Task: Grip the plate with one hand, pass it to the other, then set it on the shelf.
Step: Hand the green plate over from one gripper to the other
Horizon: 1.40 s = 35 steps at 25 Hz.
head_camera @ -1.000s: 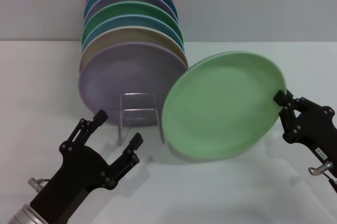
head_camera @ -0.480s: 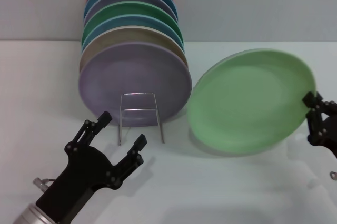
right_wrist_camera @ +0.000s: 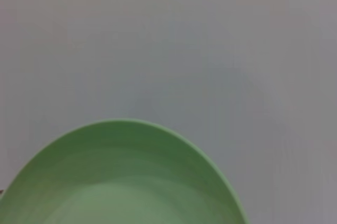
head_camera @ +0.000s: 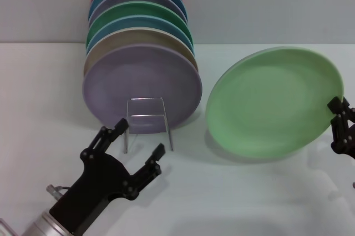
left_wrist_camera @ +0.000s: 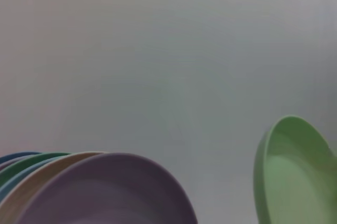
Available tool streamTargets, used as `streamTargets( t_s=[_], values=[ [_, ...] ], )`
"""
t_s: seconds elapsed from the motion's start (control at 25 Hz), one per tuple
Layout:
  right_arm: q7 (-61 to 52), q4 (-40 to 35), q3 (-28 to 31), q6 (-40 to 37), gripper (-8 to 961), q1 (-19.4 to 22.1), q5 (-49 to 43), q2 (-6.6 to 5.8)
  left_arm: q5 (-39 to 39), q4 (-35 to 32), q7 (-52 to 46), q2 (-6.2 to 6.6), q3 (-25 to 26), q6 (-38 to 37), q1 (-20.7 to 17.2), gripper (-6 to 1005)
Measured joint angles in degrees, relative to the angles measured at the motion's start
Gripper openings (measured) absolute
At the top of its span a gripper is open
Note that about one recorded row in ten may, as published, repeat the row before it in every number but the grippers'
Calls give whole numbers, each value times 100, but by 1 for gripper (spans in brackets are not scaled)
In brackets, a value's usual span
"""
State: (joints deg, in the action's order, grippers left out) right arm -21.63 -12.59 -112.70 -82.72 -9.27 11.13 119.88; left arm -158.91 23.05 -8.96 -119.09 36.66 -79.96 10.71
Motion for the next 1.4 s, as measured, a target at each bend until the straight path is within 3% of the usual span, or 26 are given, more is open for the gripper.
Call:
streamTargets(
  t_s=[1.0,1.4],
  values=[
    [34,-267,-471,393,19,14,475,0,33,687,313,9,-109,1089,147,833],
    [698,-1083,-1822,533,20,526,1968,-1,37,706,314,10,-80,1121,148,833]
  ],
)
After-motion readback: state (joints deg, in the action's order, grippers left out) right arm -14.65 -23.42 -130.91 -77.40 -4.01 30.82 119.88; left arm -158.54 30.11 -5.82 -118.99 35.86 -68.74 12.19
